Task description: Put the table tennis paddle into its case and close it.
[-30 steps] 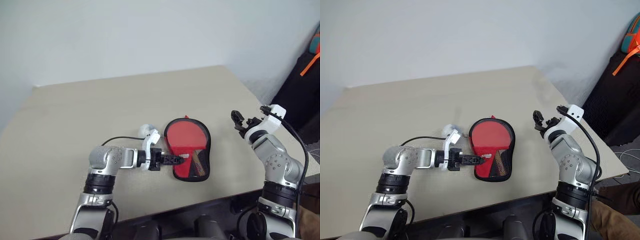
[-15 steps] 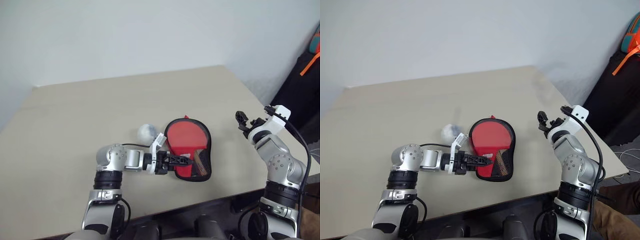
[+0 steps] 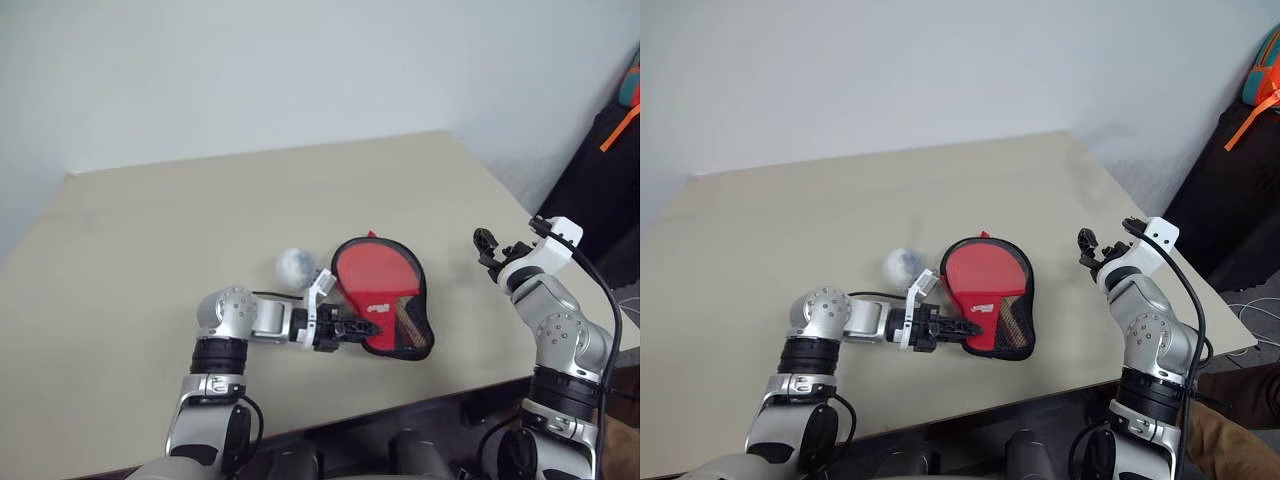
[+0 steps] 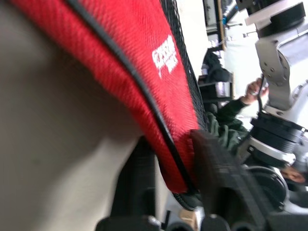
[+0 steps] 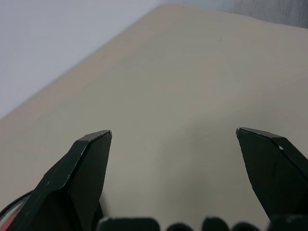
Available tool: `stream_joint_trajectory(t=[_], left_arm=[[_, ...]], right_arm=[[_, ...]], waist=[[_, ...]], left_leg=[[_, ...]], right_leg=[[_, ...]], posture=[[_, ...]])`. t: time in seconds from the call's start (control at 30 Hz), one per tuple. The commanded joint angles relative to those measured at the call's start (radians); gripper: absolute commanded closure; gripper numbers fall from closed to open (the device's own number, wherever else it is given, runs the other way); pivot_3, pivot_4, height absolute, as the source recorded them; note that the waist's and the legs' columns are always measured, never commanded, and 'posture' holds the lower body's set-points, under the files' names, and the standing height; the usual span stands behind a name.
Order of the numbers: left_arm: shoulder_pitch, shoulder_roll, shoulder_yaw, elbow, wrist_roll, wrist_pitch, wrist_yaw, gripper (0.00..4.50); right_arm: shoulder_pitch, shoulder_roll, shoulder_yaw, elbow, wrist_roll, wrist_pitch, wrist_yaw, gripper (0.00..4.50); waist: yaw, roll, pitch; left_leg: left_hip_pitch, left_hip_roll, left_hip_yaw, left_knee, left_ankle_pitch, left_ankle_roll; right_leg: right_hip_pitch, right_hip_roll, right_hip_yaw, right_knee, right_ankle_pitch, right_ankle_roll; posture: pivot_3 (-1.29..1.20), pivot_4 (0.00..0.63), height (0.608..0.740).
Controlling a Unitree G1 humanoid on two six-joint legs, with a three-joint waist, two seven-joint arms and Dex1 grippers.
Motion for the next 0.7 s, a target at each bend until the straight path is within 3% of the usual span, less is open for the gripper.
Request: stream_joint_trajectory(t=[0.03,0.23,0.33,0.5,0.7], left_arm=[[-0.003,0.010,-0.003,0.013,-0.106,0.007,0.039,4.42],[0.025,0.063,-0.055,-0.003,-0.245,0.007,0.130,4.42],[0.038,0.071,-0.025,0.009,-0.316,0.007,0.200,4.42],[0.099,0.118,-0.015,0.004,-0.582,0.007,0.298,4.42],[0.178,0.182,-0.123,-0.046,-0.905,-0.005,0.480,4.42]], right_arm=[[-0.023,-0.022,-0.007,-0.026,0.009,-0.018,-0.008,0.00],[0.005,-0.019,0.002,-0.040,0.008,-0.019,-0.014,0.00],[0.010,-0.017,0.011,-0.044,0.007,-0.014,-0.016,0.00],[0.021,-0.029,0.028,-0.060,0.007,0.002,-0.011,0.00],[0.045,-0.030,0.032,-0.089,0.012,0.032,-0.017,0.00]], waist=[[0.000,0.000,0.000],[0.000,0.000,0.000],[0.000,0.000,0.000],[0.000,0.000,0.000],[0.001,0.000,0.000]], left_leg=[[0.000,0.000,0.000,0.000,0.000,0.000],[0.000,0.000,0.000,0.000,0.000,0.000],[0.000,0.000,0.000,0.000,0.000,0.000],[0.000,0.000,0.000,0.000,0.000,0.000],[0.000,0.000,0.000,0.000,0.000,0.000]], right_leg=[[0.000,0.000,0.000,0.000,0.000,0.000],[0.000,0.000,0.000,0.000,0.000,0.000],[0.000,0.000,0.000,0.000,0.000,0.000],[-0.001,0.000,0.000,0.000,0.000,0.000],[0.000,0.000,0.000,0.000,0.000,0.000]], posture=[[0.00,0.000,0.740],[0.00,0.000,0.740],[0.00,0.000,0.740],[0.00,0.000,0.740],[0.00,0.000,0.740]])
